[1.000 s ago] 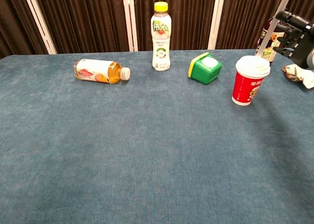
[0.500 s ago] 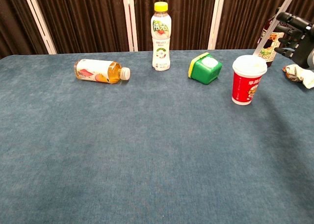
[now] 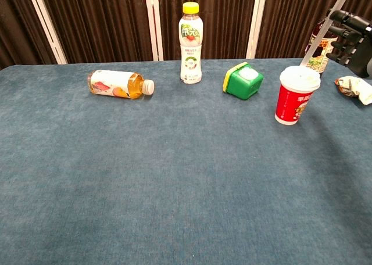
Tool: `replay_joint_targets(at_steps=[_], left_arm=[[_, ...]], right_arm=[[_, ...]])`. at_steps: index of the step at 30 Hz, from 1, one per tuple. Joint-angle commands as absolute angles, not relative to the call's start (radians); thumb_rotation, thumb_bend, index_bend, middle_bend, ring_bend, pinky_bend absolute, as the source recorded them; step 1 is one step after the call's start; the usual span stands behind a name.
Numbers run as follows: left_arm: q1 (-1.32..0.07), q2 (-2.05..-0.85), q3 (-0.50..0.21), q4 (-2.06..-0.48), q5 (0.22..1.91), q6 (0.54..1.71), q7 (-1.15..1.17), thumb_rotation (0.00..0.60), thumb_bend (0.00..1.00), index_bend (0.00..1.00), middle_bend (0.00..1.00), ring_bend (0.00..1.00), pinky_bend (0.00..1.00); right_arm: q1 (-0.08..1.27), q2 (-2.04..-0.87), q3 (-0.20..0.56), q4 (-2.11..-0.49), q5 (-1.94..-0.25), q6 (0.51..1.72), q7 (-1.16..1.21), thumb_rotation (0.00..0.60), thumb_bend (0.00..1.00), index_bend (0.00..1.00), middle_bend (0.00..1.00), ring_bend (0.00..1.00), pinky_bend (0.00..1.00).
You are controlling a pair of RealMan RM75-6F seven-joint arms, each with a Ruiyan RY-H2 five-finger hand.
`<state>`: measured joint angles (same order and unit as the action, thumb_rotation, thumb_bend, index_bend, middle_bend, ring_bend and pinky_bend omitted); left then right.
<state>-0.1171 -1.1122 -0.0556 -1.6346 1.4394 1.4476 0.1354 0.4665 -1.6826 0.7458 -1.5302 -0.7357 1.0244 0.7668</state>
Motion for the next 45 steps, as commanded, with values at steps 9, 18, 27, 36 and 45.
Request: replay_joint_targets(at_steps=[9, 18, 27, 36, 45], left_arm=[[-0.117, -1.112, -0.056, -1.635, 1.438, 1.447, 0.136, 0.600, 0.04, 0.00, 0.00, 0.00, 0.00], [-0.117, -1.112, -0.056, -1.637, 1.437, 1.446, 0.138, 0.600, 0.05, 0.00, 0.00, 0.00, 0.00], [-0.118, -1.111, -0.056, -1.637, 1.437, 1.446, 0.137, 0.600, 0.05, 0.00, 0.00, 0.00, 0.00], [-0.118, -1.111, -0.056, -1.638, 1.436, 1.445, 0.138, 0.600, 0.04, 0.00, 0.00, 0.00, 0.00], [-0.118, -1.111, -0.055, -1.637, 1.437, 1.445, 0.136, 0.600, 0.04, 0.00, 0.00, 0.00, 0.00]], right_arm=[[0.447, -1.669, 0.744, -1.539, -0.737, 1.026, 0.774, 0.600, 0.44, 0.59, 0.12, 0.00, 0.00], [0.431, -1.662, 0.736, -1.541, -0.736, 1.019, 0.782, 0.600, 0.44, 0.59, 0.12, 0.00, 0.00], [0.440, -1.676, 0.726, -1.504, -0.734, 1.008, 0.780, 0.600, 0.44, 0.59, 0.12, 0.00, 0.00], [0.441, -1.684, 0.715, -1.487, -0.754, 0.995, 0.790, 0.600, 0.41, 0.59, 0.12, 0.00, 0.00], [0.427, -1.694, 0.695, -1.481, -0.815, 0.995, 0.831, 0.600, 0.37, 0.48, 0.09, 0.00, 0.00]])
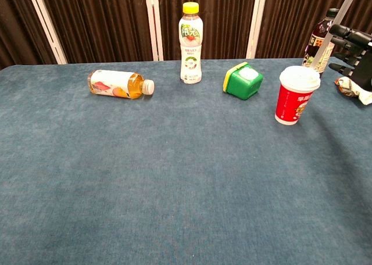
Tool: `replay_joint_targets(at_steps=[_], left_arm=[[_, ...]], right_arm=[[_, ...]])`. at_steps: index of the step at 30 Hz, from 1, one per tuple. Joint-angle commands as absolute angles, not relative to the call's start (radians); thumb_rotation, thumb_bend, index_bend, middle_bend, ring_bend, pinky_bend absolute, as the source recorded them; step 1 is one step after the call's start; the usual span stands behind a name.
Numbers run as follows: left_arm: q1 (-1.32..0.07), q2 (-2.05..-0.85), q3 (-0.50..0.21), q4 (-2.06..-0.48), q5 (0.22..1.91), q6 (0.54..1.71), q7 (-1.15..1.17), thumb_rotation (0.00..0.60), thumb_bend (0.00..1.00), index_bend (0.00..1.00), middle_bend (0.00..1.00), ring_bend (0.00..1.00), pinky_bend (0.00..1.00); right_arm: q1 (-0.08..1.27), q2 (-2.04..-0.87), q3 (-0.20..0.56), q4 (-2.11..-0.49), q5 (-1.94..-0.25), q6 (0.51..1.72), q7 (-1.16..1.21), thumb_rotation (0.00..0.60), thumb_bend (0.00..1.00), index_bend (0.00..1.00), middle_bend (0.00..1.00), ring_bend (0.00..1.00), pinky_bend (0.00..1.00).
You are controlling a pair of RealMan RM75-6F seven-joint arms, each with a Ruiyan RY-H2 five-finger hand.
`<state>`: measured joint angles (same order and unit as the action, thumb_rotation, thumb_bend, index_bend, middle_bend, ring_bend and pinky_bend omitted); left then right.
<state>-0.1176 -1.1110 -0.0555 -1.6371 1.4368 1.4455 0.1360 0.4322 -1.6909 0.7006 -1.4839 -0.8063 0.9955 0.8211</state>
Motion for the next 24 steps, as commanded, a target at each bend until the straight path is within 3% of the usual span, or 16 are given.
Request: replay_joint_targets(at_steps=[1, 14, 24], left_arm=[[-0.118, -1.111, -0.056, -1.637, 1.437, 1.445, 0.136, 0.600, 0.04, 0.00, 0.00, 0.00, 0.00], [-0.118, -1.111, -0.055, -1.638, 1.436, 1.445, 0.137, 0.600, 0.05, 0.00, 0.00, 0.00, 0.00], [-0.118, -1.110, -0.055, -1.637, 1.437, 1.445, 0.134, 0.600, 0.04, 0.00, 0.00, 0.00, 0.00]], right_arm=[[0.426, -1.694, 0.694, -1.479, -0.816, 0.994, 0.833, 0.600, 0.37, 0.48, 0.09, 0.00, 0.00], [0.405, -1.686, 0.678, -1.473, -0.844, 0.973, 0.868, 0.600, 0.36, 0.41, 0.07, 0.00, 0.00], [0.361, -1.596, 0.703, -1.562, -0.937, 1.063, 0.833, 0.600, 0.24, 0.35, 0.03, 0.00, 0.00]])
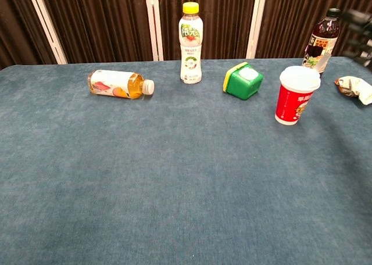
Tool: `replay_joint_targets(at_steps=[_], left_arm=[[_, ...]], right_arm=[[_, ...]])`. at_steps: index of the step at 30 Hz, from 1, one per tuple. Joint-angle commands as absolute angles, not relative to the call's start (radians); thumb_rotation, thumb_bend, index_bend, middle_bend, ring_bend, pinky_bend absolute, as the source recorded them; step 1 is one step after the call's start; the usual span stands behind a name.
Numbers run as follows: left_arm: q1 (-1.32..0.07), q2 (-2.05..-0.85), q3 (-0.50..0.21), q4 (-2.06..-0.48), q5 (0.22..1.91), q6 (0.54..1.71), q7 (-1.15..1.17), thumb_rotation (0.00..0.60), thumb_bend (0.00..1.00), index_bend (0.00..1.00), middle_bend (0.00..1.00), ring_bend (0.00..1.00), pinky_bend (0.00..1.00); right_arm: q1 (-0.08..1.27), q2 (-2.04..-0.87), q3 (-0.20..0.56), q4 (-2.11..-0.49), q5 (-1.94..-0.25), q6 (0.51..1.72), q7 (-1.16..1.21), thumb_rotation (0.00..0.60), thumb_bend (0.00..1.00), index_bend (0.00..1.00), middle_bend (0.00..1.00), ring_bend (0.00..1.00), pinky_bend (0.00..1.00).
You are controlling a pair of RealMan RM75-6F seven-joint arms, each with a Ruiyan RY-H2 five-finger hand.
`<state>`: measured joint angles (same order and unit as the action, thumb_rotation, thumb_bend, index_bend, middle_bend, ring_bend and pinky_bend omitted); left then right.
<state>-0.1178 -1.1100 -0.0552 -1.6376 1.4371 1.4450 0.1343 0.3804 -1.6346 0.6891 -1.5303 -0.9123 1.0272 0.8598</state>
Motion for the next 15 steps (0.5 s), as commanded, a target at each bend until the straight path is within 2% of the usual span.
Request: replay_joint_targets(at_steps=[1, 3, 6, 10, 13, 15], left_arm=[[-0.118, -1.110, -0.055, -1.637, 1.438, 1.445, 0.134, 0.600, 0.05, 0.00, 0.00, 0.00, 0.00], [-0.118, -1.110, -0.055, -1.638, 1.438, 1.445, 0.134, 0.600, 0.05, 0.00, 0.00, 0.00, 0.00], [-0.118, -1.110, -0.055, -1.638, 1.438, 1.445, 0.135, 0.600, 0.05, 0.00, 0.00, 0.00, 0.00], [-0.117, -1.110, -0.054, -1.638, 1.439, 1.447, 0.134, 0.600, 0.05, 0.00, 0.00, 0.00, 0.00], [-0.116, -1.111, -0.053, -1.637, 1.440, 1.449, 0.133, 0.600, 0.05, 0.00, 0.00, 0.00, 0.00], [-0.115, -1.112, -0.053, -1.637, 1.441, 1.450, 0.134, 0.600, 0.05, 0.00, 0.00, 0.00, 0.00]], right_arm=[[0.354, -1.579, 0.708, -1.576, -0.938, 1.077, 0.819, 0.600, 0.23, 0.35, 0.03, 0.00, 0.00], [0.339, -1.542, 0.721, -1.608, -0.937, 1.103, 0.783, 0.600, 0.20, 0.33, 0.01, 0.00, 0.00], [0.320, -1.480, 0.721, -1.656, -0.931, 1.110, 0.716, 0.600, 0.11, 0.24, 0.00, 0.00, 0.00], [0.276, -1.325, 0.670, -1.740, -0.959, 1.065, 0.564, 0.600, 0.01, 0.13, 0.00, 0.00, 0.00], [0.213, -1.186, 0.606, -1.816, -1.013, 1.055, 0.447, 0.600, 0.00, 0.10, 0.00, 0.00, 0.00], [0.180, -1.137, 0.563, -1.837, -1.063, 1.076, 0.392, 0.600, 0.00, 0.08, 0.00, 0.00, 0.00]])
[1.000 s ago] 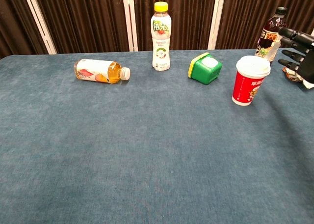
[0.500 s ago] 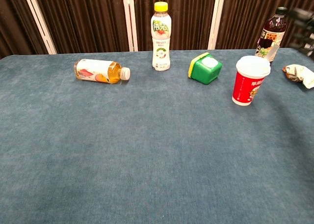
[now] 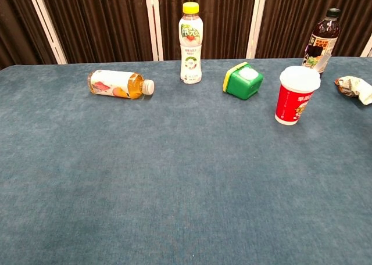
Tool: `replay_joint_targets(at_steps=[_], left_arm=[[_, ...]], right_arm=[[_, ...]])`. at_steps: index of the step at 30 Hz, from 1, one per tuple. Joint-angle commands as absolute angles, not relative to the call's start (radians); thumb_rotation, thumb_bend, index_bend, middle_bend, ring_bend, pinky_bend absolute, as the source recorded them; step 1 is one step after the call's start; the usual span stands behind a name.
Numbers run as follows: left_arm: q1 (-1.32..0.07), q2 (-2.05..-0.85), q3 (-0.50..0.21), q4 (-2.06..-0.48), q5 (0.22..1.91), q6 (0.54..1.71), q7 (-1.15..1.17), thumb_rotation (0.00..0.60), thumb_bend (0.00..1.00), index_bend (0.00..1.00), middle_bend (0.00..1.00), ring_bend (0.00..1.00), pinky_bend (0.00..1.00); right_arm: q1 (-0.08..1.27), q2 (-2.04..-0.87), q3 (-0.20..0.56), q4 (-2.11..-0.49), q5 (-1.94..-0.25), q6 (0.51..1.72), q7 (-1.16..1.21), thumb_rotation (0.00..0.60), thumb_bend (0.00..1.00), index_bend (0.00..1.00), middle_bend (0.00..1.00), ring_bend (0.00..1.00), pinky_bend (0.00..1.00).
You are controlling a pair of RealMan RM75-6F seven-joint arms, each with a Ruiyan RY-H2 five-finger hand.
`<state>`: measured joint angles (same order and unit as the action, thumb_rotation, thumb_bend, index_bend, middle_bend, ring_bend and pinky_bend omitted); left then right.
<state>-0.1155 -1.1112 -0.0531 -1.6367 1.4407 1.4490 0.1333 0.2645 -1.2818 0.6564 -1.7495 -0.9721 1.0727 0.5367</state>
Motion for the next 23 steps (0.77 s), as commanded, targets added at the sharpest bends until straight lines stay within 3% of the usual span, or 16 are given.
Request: replay_joint_targets(at_steps=[1, 8, 11, 16, 23], left_arm=[[-0.115, -1.112, -0.053, -1.637, 1.441, 1.450, 0.136, 0.600, 0.05, 0.00, 0.00, 0.00, 0.00], [-0.111, -1.116, -0.052, -1.635, 1.444, 1.458, 0.137, 0.600, 0.05, 0.00, 0.00, 0.00, 0.00], [-0.111, -1.116, -0.052, -1.633, 1.445, 1.459, 0.134, 0.600, 0.05, 0.00, 0.00, 0.00, 0.00], [-0.110, -1.117, -0.051, -1.632, 1.447, 1.460, 0.134, 0.600, 0.05, 0.00, 0.00, 0.00, 0.00], [-0.109, -1.117, -0.052, -1.634, 1.445, 1.461, 0.134, 0.600, 0.05, 0.00, 0.00, 0.00, 0.00]], right_arm=[[0.161, -1.113, 0.530, -1.840, -1.104, 1.095, 0.348, 0.600, 0.00, 0.06, 0.00, 0.00, 0.00], [0.047, -1.070, 0.261, -1.773, -1.381, 1.288, -0.131, 0.600, 0.00, 0.00, 0.00, 0.00, 0.00], [0.013, -1.103, 0.188, -1.739, -1.447, 1.352, -0.247, 0.600, 0.00, 0.00, 0.00, 0.00, 0.00], [0.000, -1.164, 0.179, -1.700, -1.462, 1.426, -0.258, 0.600, 0.00, 0.00, 0.00, 0.00, 0.00], [0.022, -1.175, 0.166, -1.678, -1.456, 1.417, -0.253, 0.600, 0.00, 0.00, 0.00, 0.00, 0.00]])
